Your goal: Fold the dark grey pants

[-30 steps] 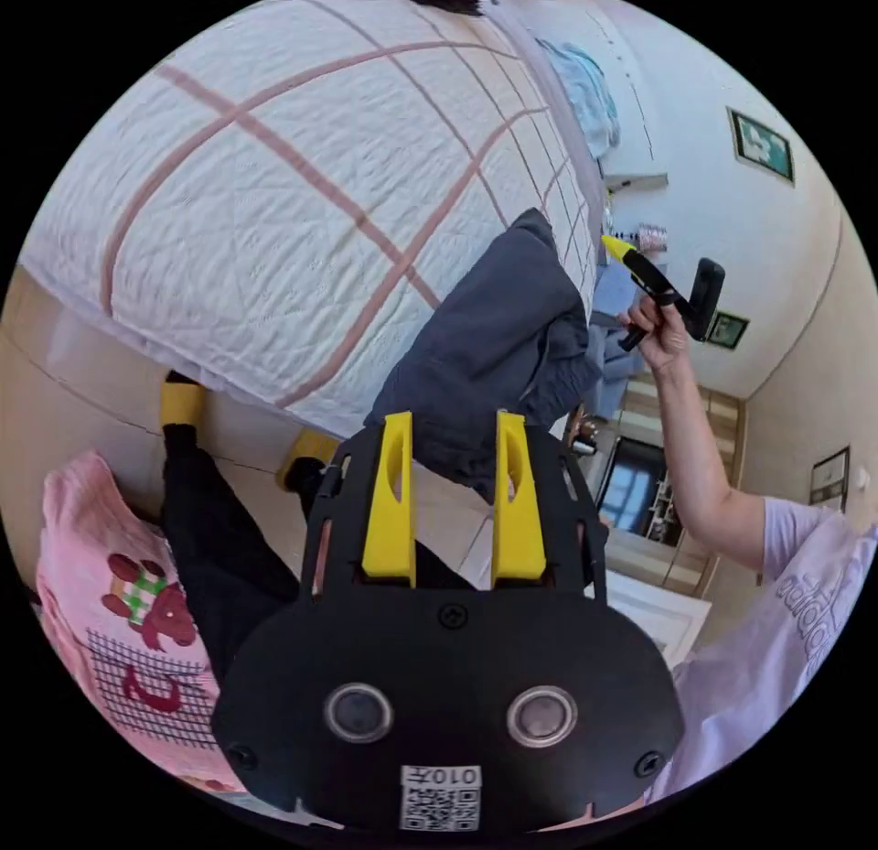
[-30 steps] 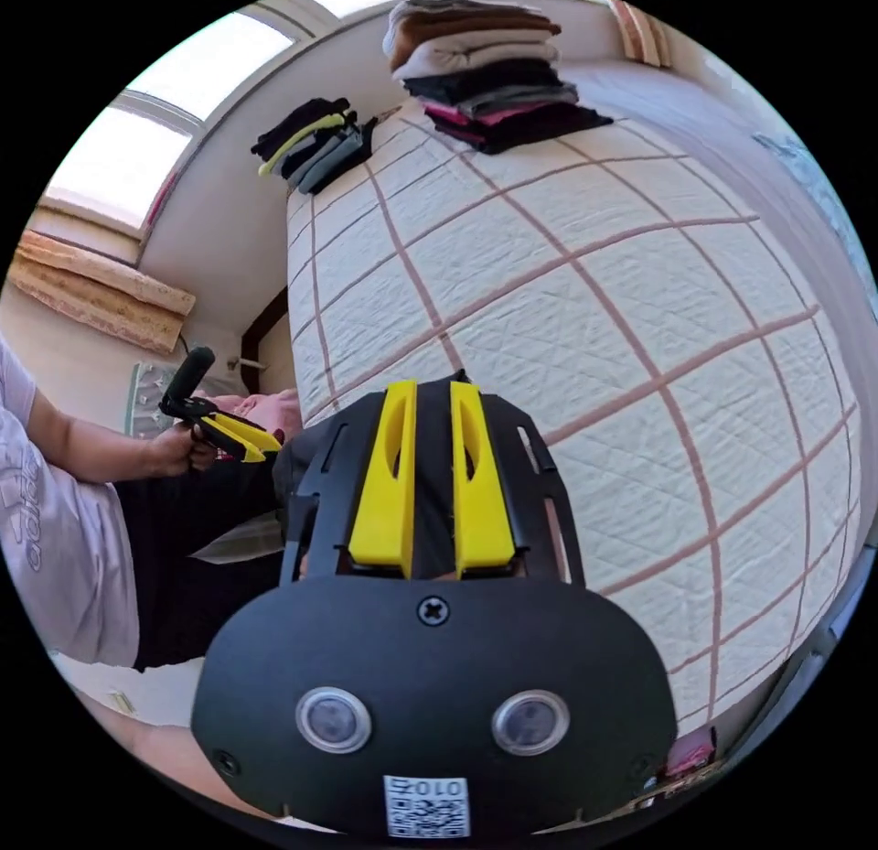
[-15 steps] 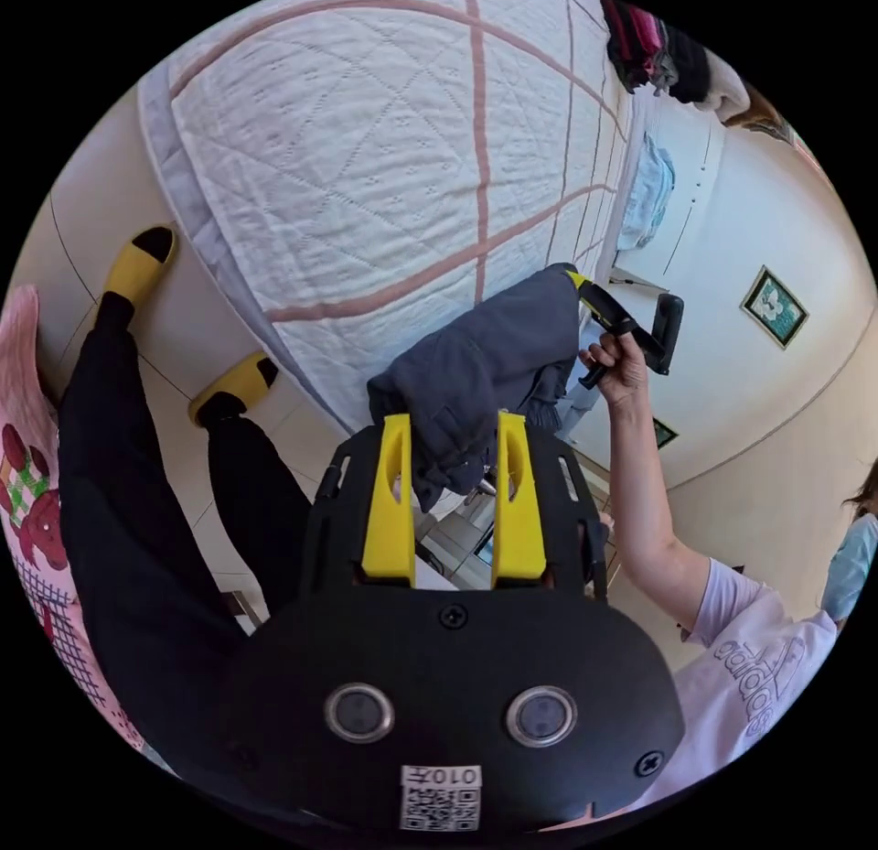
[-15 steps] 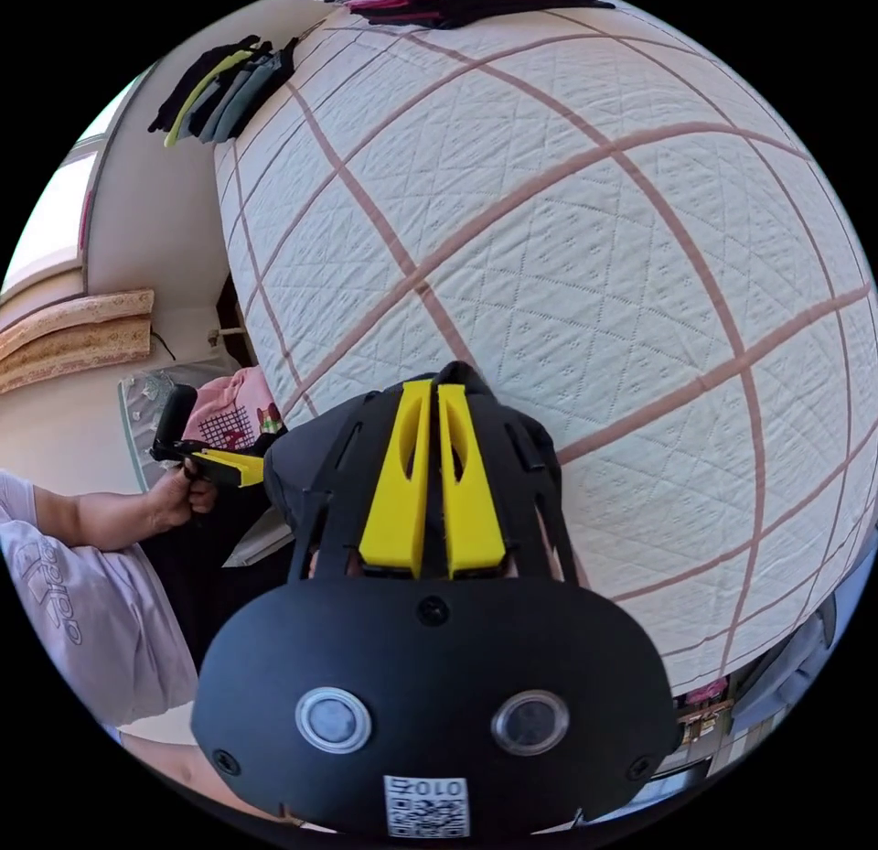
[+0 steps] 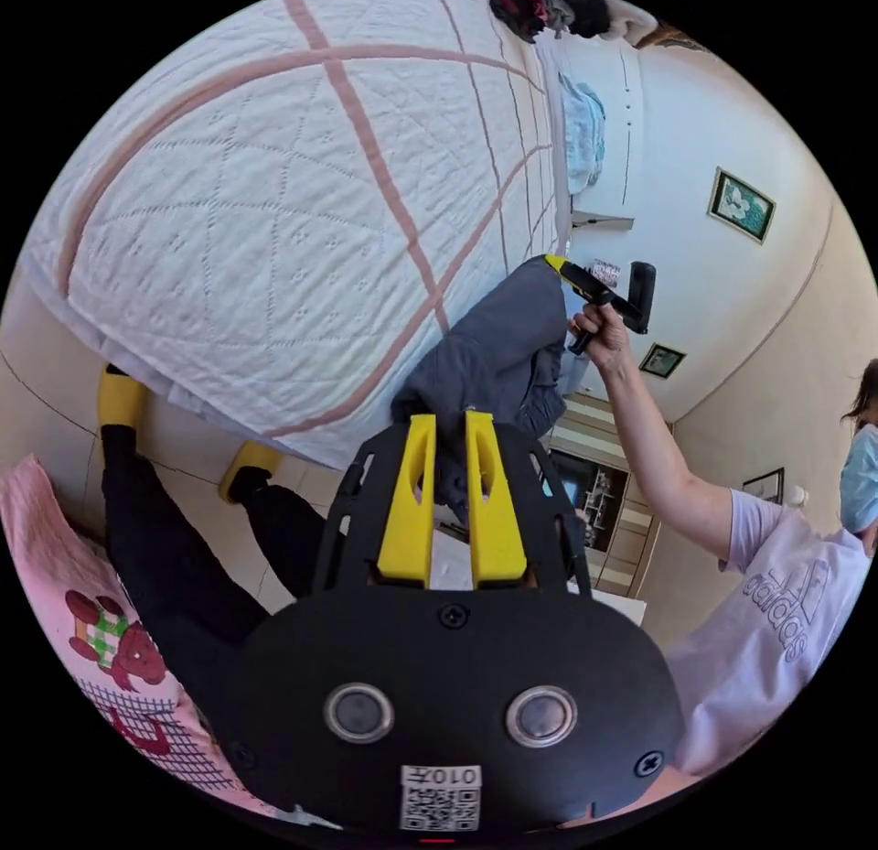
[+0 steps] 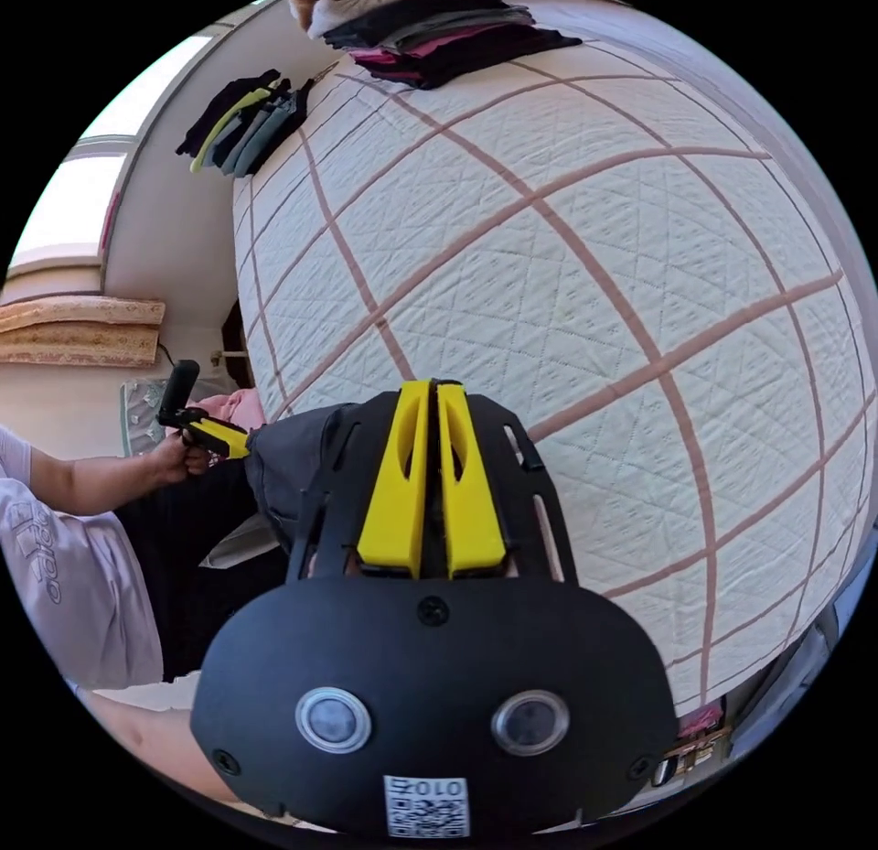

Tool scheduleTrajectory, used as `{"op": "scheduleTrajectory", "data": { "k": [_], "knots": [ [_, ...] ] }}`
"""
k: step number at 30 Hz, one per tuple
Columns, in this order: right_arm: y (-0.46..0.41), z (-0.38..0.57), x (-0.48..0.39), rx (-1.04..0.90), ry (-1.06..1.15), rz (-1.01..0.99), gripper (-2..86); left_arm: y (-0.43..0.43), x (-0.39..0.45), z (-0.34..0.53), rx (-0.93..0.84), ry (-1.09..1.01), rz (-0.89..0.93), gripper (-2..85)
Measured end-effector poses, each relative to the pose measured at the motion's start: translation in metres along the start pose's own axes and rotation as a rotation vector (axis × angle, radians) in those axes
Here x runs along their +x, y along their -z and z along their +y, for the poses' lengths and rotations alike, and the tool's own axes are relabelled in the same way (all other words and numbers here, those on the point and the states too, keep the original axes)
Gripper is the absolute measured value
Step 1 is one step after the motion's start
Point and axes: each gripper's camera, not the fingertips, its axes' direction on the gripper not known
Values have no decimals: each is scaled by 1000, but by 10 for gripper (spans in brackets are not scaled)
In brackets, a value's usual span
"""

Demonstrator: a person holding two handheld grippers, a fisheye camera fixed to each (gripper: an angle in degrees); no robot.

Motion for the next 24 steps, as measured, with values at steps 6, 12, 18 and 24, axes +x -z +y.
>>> {"op": "scheduleTrajectory", "data": {
  "k": [6,12,18,24],
  "knots": [
    [32,72,-2,120,-37,-15,72,-12,7,43,-38,17,-19,89],
    [-7,126,-25,-87,-21,-54,74,-84,10,50,-151,15,49,103],
    [7,171,-35,59,-121,-38,75,-140,92,77,-250,-436,-351,113],
    [4,182,-51,115,-102,-36,74,-236,140,119,-369,-870,-710,118]
  ]
}}
